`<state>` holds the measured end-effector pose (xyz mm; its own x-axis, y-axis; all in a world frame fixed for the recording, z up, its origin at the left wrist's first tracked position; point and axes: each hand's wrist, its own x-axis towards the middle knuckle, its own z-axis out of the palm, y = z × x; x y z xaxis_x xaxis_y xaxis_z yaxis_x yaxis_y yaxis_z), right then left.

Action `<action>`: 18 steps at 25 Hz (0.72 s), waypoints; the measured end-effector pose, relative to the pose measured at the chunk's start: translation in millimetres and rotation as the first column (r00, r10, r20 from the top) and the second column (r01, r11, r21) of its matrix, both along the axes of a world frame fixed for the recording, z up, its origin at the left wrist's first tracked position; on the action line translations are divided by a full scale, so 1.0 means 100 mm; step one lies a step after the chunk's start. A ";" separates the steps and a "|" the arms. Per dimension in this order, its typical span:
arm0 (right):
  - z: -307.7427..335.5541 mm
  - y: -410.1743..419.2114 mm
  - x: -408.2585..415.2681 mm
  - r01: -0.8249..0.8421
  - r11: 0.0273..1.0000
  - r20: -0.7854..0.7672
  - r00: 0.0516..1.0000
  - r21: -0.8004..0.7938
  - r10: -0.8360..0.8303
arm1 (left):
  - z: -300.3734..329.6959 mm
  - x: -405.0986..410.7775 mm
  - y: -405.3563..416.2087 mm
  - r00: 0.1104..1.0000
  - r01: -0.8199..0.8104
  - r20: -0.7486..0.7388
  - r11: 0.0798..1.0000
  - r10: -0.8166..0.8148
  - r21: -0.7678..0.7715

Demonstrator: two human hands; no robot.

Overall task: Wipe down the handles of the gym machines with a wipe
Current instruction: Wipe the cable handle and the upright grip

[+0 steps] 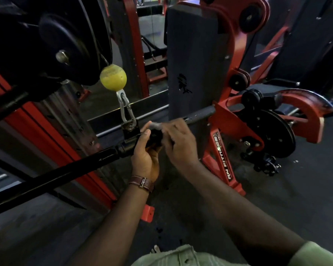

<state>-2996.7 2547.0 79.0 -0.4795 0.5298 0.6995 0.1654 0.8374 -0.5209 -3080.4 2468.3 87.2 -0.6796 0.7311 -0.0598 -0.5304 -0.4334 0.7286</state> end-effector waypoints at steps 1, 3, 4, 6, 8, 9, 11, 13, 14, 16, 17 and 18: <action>0.03 0.11 0.04 0.104 0.989 -0.046 0.993 -0.103 -0.109 | 0.00 0.00 0.00 1.000 0.004 0.002 1.000 -0.004 -0.006; 0.08 0.15 0.05 0.211 0.944 -0.055 0.971 -0.254 -0.232 | 0.01 0.02 0.01 1.000 0.009 0.025 1.000 -0.009 -0.004; 0.11 0.06 0.01 0.173 0.962 -0.027 0.983 -0.210 -0.183 | 0.02 0.02 0.01 0.999 0.015 0.031 1.000 -0.015 -0.003; 0.15 -0.15 -0.08 -0.007 1.000 0.065 0.998 -0.030 0.009 | 0.04 0.00 0.00 0.999 0.012 0.044 1.000 -0.013 0.008; 0.19 -0.06 -0.01 -0.022 0.999 0.085 0.996 -0.023 0.024 | 0.01 -0.01 0.00 0.999 -0.004 0.049 1.000 0.004 0.007; 0.15 0.06 0.04 0.087 0.990 0.043 0.996 -0.110 -0.083 | 0.00 0.00 0.00 0.999 0.008 0.040 1.000 -0.008 0.003; 0.07 0.20 0.09 0.203 0.789 -0.136 0.931 -0.580 -0.340 | -0.01 0.02 0.00 1.000 0.021 -0.003 1.000 -0.021 -0.019; 0.06 0.13 -0.04 -0.221 0.333 -0.380 0.743 -0.917 -0.551 | -0.02 0.03 0.05 0.996 -0.034 -0.086 0.995 0.026 -0.093; 0.06 0.05 -0.14 -0.417 0.144 -0.409 0.661 -0.897 -0.630 | -0.01 0.03 0.06 0.993 -0.056 -0.106 0.992 0.044 -0.115; 0.02 -0.14 -0.32 -0.573 -0.120 -0.391 0.682 -0.810 -0.617 | -0.02 -0.03 0.06 0.994 -0.071 -0.093 0.991 0.061 -0.113; 0.01 -0.24 -0.35 -0.574 -0.214 -0.405 0.752 -0.791 -0.521 | -0.03 -0.05 0.06 0.998 -0.050 -0.047 0.994 0.046 -0.099; 0.01 -0.29 -0.37 -0.536 -0.279 -0.411 0.819 -0.797 -0.400 | -0.02 -0.04 0.04 1.000 -0.016 0.011 0.997 0.017 -0.075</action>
